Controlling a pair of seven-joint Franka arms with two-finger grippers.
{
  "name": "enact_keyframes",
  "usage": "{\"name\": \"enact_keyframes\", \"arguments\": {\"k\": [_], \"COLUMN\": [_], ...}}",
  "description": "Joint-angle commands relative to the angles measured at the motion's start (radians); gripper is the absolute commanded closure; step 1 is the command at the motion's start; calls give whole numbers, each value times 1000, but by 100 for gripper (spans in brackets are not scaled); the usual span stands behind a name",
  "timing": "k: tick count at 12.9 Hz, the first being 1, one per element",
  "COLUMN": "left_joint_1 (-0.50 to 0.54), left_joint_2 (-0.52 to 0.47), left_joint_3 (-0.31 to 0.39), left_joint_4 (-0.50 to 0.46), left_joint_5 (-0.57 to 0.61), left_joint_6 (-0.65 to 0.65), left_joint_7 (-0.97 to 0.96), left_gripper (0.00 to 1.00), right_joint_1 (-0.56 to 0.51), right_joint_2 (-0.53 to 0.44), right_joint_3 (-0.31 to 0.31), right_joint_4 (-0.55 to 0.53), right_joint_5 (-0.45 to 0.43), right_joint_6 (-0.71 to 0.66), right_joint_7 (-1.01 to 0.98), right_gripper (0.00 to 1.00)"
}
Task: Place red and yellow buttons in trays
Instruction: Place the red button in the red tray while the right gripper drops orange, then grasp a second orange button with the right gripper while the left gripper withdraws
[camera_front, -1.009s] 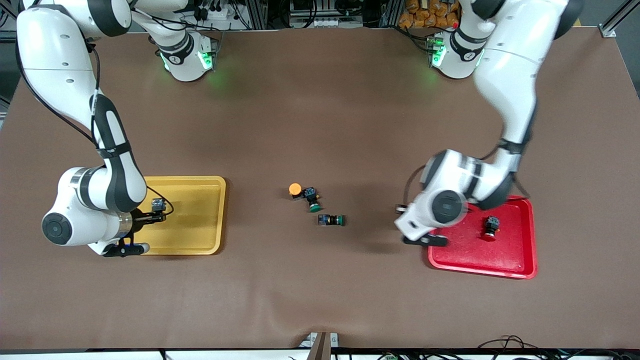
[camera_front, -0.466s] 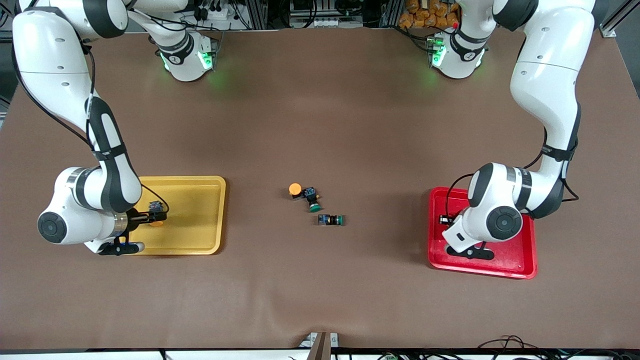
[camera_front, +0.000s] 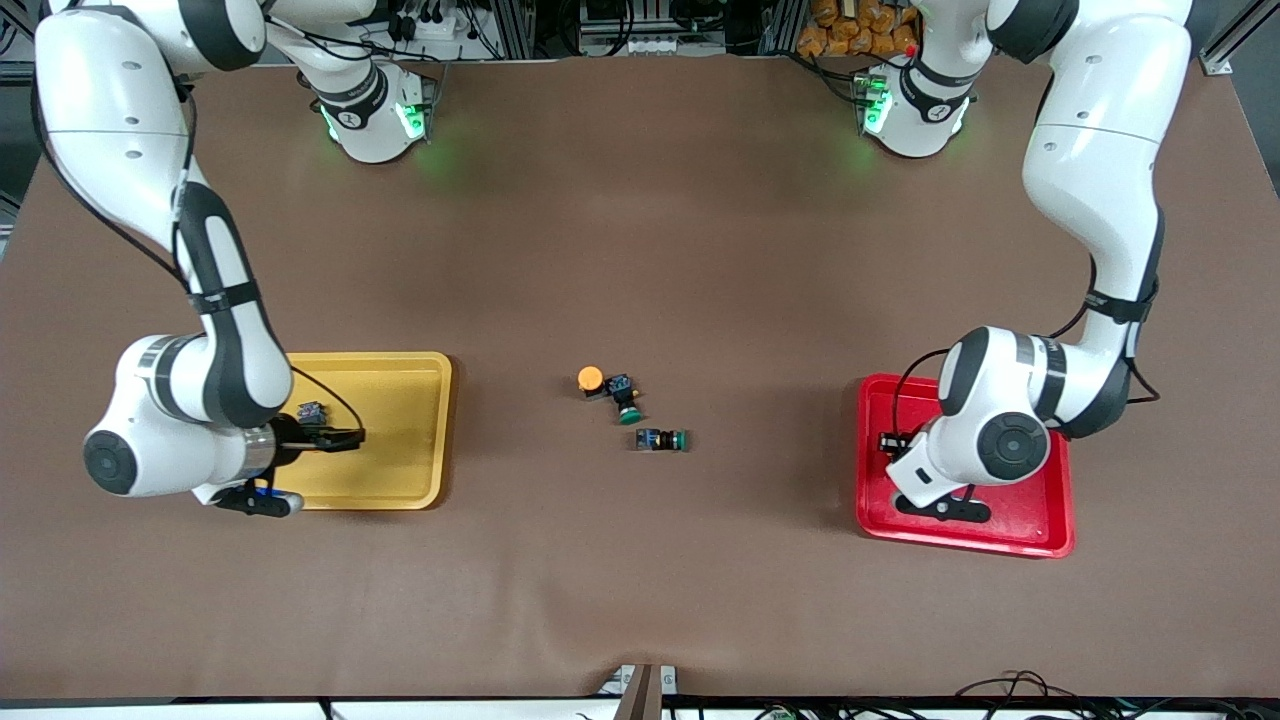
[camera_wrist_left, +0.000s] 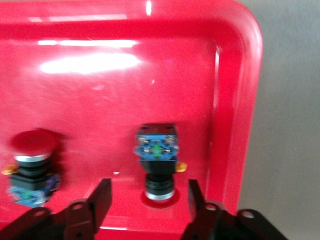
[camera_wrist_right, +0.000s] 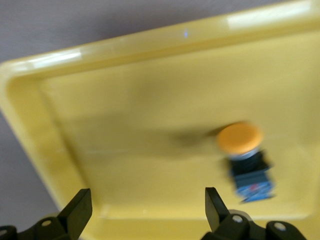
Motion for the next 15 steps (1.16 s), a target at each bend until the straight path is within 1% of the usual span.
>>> {"name": "enact_keyframes", "arguments": {"k": [1, 2, 4, 5, 7, 8, 10, 11, 12, 14, 15], "left_joint_1": [62, 69, 69, 69, 67, 61, 62, 62, 62, 65, 69], "left_joint_2": [-177, -236, -348, -398, -477, -486, -485, -486, -486, -515, -550], "left_joint_3": [-20, -24, -32, -32, -34, -34, -37, -41, -43, -40, -34], "left_joint_4": [-71, -87, -84, -78, -59, -27, 52, 71, 89, 149, 149], "left_joint_5": [12, 7, -81, -103, -105, -106, -106, -108, -108, -112, -132], "left_joint_6": [-41, -108, -266, -319, -373, -412, -504, -534, -556, -584, -590], "left_joint_7": [38, 58, 61, 61, 57, 54, 49, 48, 48, 55, 58], "left_gripper": [0, 0, 0, 0, 0, 0, 0, 0, 0, 0, 0], "right_joint_1": [48, 48, 48, 48, 61, 84, 155, 200, 220, 263, 274], "right_joint_2": [-10, -10, -13, -13, -12, -12, -12, -13, -12, -12, -12], "right_joint_3": [48, 85, 147, 185, 266, 280, 279, 274, 274, 270, 270], "right_joint_4": [37, 46, 59, 68, 73, 80, 80, 67, 59, 53, 37], "right_joint_5": [11, 11, 11, 11, 8, 7, -4, -9, -9, -10, -13], "right_joint_6": [-33, -35, -35, -34, -21, -5, 40, 101, 123, 129, 134], "right_joint_7": [255, 362, 516, 587, 790, 858, 972, 1032, 1075, 1098, 1115], "right_gripper": [0, 0, 0, 0, 0, 0, 0, 0, 0, 0, 0]}}
